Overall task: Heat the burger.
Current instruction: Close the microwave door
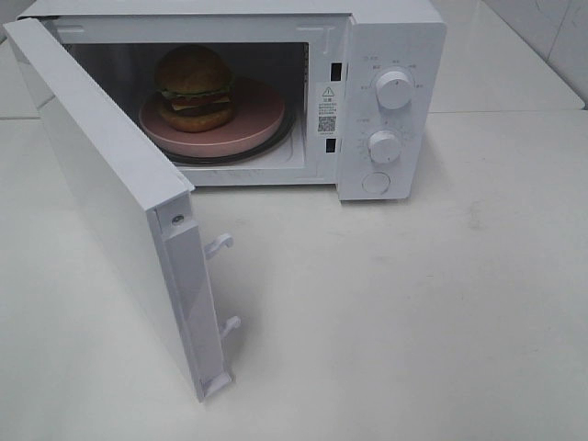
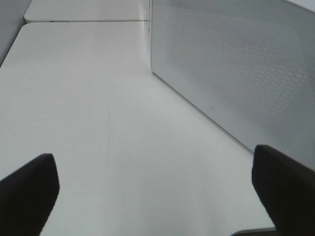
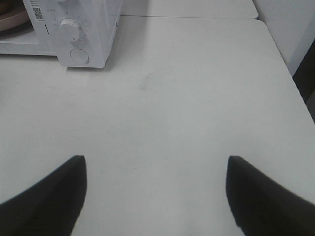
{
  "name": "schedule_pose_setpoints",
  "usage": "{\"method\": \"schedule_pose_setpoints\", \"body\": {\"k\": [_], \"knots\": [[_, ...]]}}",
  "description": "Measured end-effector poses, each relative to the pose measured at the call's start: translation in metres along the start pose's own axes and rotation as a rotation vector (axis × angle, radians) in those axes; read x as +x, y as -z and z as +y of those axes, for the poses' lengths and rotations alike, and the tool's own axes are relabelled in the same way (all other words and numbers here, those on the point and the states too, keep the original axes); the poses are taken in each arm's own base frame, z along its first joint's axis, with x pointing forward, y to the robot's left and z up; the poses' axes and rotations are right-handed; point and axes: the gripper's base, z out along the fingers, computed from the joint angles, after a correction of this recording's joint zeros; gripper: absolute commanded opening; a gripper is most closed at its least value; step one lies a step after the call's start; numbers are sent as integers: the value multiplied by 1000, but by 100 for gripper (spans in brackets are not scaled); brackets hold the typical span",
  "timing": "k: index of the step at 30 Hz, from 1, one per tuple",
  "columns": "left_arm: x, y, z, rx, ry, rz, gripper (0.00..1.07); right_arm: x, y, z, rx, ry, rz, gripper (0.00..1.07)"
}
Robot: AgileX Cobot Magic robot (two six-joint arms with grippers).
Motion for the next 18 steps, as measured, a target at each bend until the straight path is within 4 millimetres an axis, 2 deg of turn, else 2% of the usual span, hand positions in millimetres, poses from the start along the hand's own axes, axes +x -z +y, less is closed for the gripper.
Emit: {"method": "schedule_pose_setpoints", "body": {"k": [8,12,13,16,18], "knots": [[-1,-1,0,0,1,7,100,0,0,0,0,0,0,76],[-6,-3,0,-1,3,23,94,0,0,0,0,0,0,76],[-14,-2,0,-1,3,6,87,0,0,0,0,0,0,76],[-17,-2,0,-2,3,-4,83,0,0,0,0,0,0,76],[-28,-11,1,-6,8,-15,56,0,0,0,0,0,0,76]]}}
